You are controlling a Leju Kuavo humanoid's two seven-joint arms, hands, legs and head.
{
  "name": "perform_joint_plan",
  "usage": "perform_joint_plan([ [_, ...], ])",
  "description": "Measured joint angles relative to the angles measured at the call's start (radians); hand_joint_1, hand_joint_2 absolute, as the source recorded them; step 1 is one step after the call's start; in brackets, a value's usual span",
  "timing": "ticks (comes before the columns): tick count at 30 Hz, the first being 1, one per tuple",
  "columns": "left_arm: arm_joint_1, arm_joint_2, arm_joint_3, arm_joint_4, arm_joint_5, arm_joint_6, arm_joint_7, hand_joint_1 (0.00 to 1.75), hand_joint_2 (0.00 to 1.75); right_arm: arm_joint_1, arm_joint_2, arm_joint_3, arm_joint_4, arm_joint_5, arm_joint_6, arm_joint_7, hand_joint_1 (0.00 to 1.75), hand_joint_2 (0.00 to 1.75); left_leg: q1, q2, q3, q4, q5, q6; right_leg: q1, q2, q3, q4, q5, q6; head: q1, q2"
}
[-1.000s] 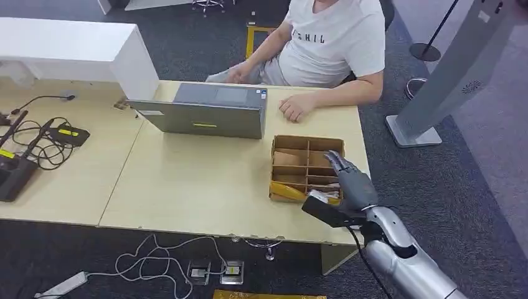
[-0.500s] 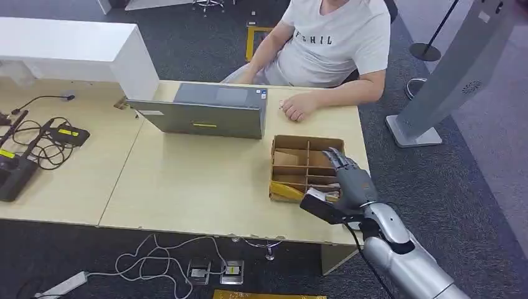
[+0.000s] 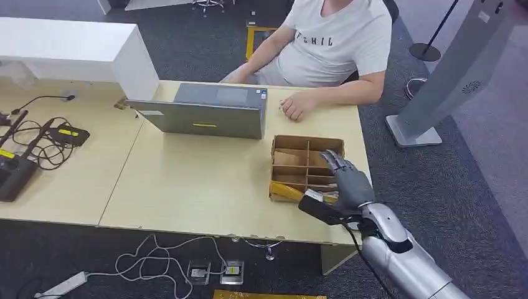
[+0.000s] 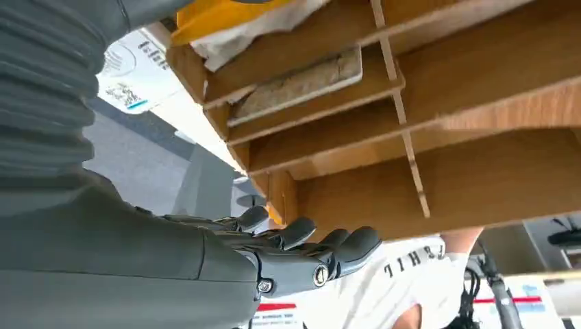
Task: Pass the card to the sensor for recognition and then transmit it.
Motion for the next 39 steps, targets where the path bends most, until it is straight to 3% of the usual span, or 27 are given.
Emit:
perform_joint_plan([
  [3,0.000,0.000,0.000,0.000,0.003,0.003,0.000,0.00,0.00,0.000,0.003,0.007,0.000,0.010,0.013,0.006,0.00,1.75,0.000,0.000,0.000,0.000,0.000,0.000,0.000,0.000,0.000,0.000,0.000,0.000,0.000,0.000],
  [4,0.000,0.000,0.000,0.000,0.003,0.003,0.000,0.00,0.00,0.000,0.004,0.008,0.000,0.011,0.014,0.009,1.33,1.75,0.000,0.000,0.000,0.000,0.000,0.000,0.000,0.000,0.000,0.000,0.000,0.000,0.000,0.000],
  [5,0.000,0.000,0.000,0.000,0.003,0.003,0.000,0.00,0.00,0.000,0.005,0.008,0.000,0.012,0.017,0.010,1.75,1.75,0.000,0.000,0.000,0.000,0.000,0.000,0.000,0.000,0.000,0.000,0.000,0.000,0.000,0.000],
  [14,0.000,0.006,0.000,0.000,0.002,-0.004,0.000,0.00,0.00,-0.001,0.005,0.009,0.000,0.000,0.062,0.023,1.75,1.75,0.000,0.000,0.000,0.000,0.000,0.000,0.000,0.000,0.000,0.000,0.000,0.000,0.000,0.000],
  [39,0.000,0.017,-0.002,0.000,-0.005,-0.003,0.013,0.00,0.00,0.001,0.000,0.000,0.000,0.038,0.035,0.029,1.75,1.75,0.000,0.000,0.000,0.000,0.000,0.000,0.000,0.000,0.000,0.000,0.000,0.000,0.000,0.000],
])
